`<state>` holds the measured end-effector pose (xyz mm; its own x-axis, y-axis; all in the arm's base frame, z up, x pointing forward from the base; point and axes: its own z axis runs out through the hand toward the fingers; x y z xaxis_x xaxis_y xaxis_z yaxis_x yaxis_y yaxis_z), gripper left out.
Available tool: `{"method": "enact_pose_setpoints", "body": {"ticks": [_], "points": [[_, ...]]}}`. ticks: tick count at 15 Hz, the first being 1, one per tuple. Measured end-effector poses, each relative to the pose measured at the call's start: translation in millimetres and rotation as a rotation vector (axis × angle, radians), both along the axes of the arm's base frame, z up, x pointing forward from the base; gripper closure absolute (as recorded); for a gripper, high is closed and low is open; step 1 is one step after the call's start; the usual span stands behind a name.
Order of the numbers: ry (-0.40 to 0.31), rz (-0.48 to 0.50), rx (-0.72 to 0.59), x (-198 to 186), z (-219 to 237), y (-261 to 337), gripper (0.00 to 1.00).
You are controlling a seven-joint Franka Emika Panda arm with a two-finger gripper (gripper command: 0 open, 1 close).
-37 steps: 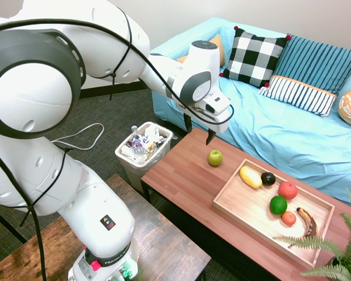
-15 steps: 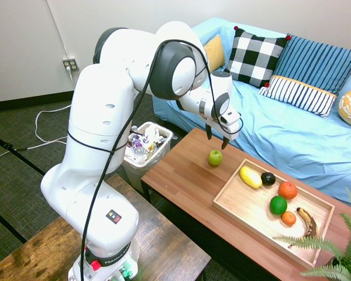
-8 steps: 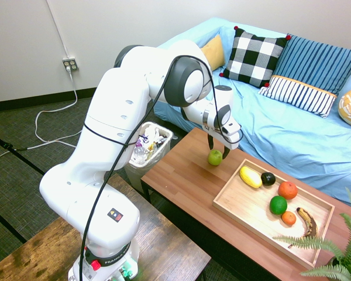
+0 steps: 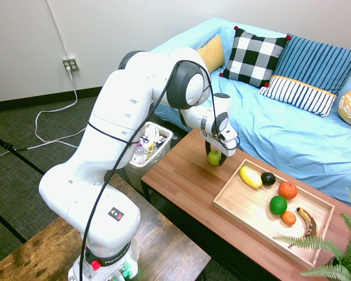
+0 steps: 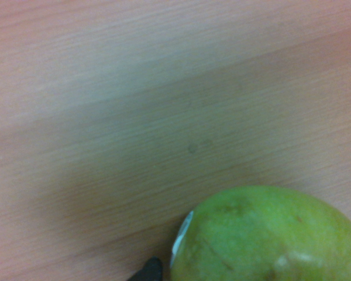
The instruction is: Put the apple in the tray
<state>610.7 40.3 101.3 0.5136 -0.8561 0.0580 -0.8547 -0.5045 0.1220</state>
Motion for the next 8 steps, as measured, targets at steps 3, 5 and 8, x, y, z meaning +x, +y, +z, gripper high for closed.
{"method": "enact_pose_setpoints", "body": {"ticks": [3,5,8], "points": [[-0.001,-0.012,0.003,0.8,-0.1,-2.3,1.0],[-0.003,-0.02,0.007,1.4,0.4,-3.2,1.0],[-0.004,-0.023,0.009,2.2,1.0,-3.9,1.0]]}}
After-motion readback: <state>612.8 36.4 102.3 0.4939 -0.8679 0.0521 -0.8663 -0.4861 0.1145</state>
